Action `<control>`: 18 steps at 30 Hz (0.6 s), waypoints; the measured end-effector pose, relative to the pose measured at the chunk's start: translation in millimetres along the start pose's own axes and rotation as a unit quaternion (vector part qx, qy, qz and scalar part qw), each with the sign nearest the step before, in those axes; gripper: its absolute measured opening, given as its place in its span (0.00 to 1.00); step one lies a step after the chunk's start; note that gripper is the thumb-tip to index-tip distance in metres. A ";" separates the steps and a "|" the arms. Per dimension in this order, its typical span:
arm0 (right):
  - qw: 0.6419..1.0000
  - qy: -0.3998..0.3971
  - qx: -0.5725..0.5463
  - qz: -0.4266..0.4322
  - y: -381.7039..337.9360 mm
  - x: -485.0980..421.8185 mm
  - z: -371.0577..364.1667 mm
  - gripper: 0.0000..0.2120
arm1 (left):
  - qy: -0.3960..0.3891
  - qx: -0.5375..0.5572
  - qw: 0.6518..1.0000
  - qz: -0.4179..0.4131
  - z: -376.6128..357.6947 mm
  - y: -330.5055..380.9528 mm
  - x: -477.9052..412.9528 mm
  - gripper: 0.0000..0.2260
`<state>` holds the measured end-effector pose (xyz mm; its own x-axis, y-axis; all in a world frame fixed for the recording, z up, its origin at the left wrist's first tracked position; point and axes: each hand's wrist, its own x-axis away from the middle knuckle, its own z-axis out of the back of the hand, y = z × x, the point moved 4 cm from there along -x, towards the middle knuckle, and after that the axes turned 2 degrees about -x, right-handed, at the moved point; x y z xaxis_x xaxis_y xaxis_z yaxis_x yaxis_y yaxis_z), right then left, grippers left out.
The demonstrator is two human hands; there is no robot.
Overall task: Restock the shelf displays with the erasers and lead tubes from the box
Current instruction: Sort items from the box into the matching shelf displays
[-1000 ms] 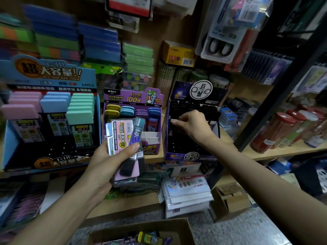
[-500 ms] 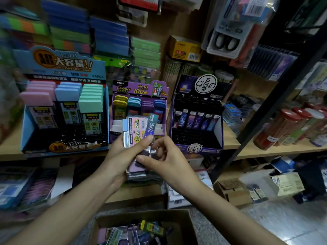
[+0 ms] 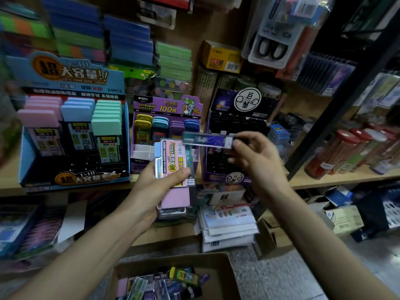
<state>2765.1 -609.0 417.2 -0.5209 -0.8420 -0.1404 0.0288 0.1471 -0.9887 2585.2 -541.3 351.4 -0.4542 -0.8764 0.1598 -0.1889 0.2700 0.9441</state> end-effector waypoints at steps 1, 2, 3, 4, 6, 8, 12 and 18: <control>0.999 0.011 0.037 0.032 -6.4 -8.1 12.1 0.06 | 0.003 0.001 1.000 0.001 1.1 0.8 -0.3 0.20; 0.995 0.024 0.076 0.059 -12.3 -15.8 23.9 0.06 | 0.005 0.000 1.000 0.003 2.5 1.9 -0.7 0.20; 0.989 0.037 0.117 0.084 -16.8 -23.2 34.6 0.06 | 0.006 -0.001 1.000 0.004 4.3 2.7 -1.2 0.20; 0.980 0.046 0.163 0.108 -20.3 -30.5 43.4 0.07 | 0.008 0.000 1.000 0.006 6.5 3.6 -2.1 0.20; 0.955 0.045 0.258 0.142 -21.7 -44.6 52.9 0.07 | 0.017 0.003 1.000 0.008 10.9 4.8 -3.8 0.19; 0.933 0.023 0.325 0.149 -17.0 -58.0 53.8 0.07 | 0.023 -0.002 1.000 0.008 14.8 5.3 -5.4 0.19; 0.892 -0.029 0.420 0.167 -12.3 -75.5 37.1 0.10 | 0.023 -0.009 1.000 0.007 20.3 4.2 -7.8 0.19; 0.841 -0.135 0.485 0.199 -22.6 -89.1 15.4 0.11 | 0.024 -0.012 1.000 -0.004 25.3 4.2 -12.6 0.16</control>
<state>2824.1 -545.4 451.3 -0.0961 -0.9327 -0.3475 0.9056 0.0630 -0.4195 2568.2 -519.0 346.1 -0.4105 -0.8968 0.1650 -0.1716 0.2537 0.9519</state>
